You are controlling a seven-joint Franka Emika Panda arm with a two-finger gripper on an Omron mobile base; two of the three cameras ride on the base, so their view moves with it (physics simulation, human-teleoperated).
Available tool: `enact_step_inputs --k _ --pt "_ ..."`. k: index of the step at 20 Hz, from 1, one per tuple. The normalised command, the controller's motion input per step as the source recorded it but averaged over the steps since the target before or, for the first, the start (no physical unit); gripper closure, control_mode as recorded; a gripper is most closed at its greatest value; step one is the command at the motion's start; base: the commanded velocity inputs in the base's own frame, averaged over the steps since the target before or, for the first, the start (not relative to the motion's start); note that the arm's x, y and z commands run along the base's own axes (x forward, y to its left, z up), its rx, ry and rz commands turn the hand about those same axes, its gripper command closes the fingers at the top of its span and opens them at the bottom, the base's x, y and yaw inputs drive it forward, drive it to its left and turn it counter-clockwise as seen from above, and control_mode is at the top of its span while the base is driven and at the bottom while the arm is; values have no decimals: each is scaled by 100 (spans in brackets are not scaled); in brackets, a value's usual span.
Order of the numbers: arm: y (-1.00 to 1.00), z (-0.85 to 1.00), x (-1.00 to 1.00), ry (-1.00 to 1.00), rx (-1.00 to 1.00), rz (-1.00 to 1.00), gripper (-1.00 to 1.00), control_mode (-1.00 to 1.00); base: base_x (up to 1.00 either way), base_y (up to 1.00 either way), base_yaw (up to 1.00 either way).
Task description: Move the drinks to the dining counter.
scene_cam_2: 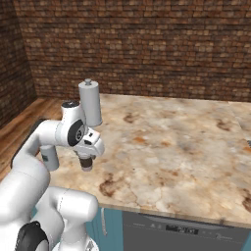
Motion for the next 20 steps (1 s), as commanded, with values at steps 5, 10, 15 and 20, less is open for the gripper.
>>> enact_step_inputs --k 5,10,15,20 --pt "0 -32 15 2 0 0 100 -100 0 0 0" --pt "0 -31 9 0 0 0 100 -100 0 0 0" --pt "0 -27 8 0 0 0 100 -100 0 0 0" --pt "0 -25 9 0 0 0 100 -100 0 0 0"
